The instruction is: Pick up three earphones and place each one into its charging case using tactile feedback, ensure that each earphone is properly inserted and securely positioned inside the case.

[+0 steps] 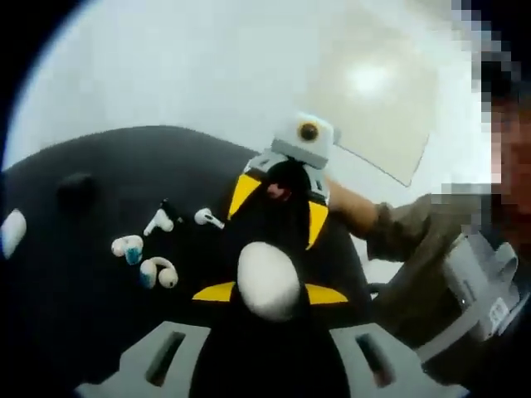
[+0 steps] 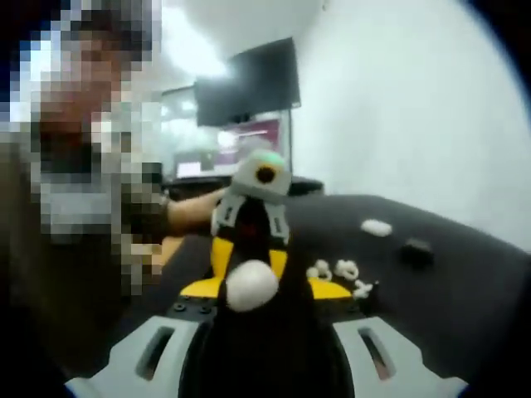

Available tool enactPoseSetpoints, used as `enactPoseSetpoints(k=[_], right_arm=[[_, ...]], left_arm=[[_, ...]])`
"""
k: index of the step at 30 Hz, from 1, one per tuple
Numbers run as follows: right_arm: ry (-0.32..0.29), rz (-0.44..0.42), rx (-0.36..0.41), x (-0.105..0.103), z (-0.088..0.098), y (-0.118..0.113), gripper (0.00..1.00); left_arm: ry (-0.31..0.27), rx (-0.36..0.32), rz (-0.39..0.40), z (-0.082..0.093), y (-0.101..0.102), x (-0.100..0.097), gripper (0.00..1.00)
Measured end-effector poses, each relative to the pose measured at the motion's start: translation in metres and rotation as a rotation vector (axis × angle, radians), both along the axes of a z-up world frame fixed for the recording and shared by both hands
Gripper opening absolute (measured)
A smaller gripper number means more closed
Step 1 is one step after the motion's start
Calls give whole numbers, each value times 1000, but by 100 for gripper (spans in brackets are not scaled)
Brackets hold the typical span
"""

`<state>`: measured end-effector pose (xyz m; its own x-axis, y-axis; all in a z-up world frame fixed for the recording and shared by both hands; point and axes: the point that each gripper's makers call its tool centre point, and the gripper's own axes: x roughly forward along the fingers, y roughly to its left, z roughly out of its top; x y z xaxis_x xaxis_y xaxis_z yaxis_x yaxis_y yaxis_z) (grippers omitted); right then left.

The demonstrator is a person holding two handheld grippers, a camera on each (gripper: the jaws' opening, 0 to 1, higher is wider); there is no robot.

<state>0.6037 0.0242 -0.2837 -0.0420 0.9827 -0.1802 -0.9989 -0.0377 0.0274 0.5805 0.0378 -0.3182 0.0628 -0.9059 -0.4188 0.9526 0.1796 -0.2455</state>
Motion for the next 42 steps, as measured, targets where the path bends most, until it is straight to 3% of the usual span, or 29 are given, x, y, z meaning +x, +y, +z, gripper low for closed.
enactPoseSetpoints(k=[1,2,4,6,9,11,14,15,17,18,21,22,29,33,36,42], right_arm=[[38,-7,-4,0,-1,0,38],[81,-3,-8,-1,-2,1,37],[166,12,-12,-6,-3,1,36],[214,18,-47,-10,-9,3,35],[158,-2,-140,-9,-26,10,33],[102,-25,-144,-6,-29,17,28],[109,7,-139,-15,-27,20,23],[70,19,-128,-15,-25,19,22],[54,34,-128,-19,-26,19,22],[41,33,-137,-19,-27,19,21],[10,43,-137,-22,-27,19,21],[7,49,-138,-23,-27,19,21],[26,48,-144,-23,-28,19,21],[-50,62,-135,-25,-27,19,21],[-133,101,-127,-31,-27,20,21],[-228,117,-126,-32,-28,18,21]], left_arm=[[-40,11,-12,0,-1,-2,25],[-122,28,-36,1,-2,-3,24],[-227,58,-22,2,-1,2,23],[-257,79,7,2,1,8,22],[-256,75,13,2,3,10,21],[-259,72,7,2,2,10,20],[-271,86,-3,1,2,9,19],[-274,82,0,1,4,9,20],[-279,77,-17,2,7,8,19],[-277,73,-25,4,8,6,20],[-214,-46,-17,25,5,2,21],[-207,-57,-14,28,5,2,20],[-205,-20,-4,18,1,3,18],[-93,-33,-4,18,2,0,18],[-60,-29,-22,18,2,-4,17],[45,-55,-20,18,1,-9,17]])
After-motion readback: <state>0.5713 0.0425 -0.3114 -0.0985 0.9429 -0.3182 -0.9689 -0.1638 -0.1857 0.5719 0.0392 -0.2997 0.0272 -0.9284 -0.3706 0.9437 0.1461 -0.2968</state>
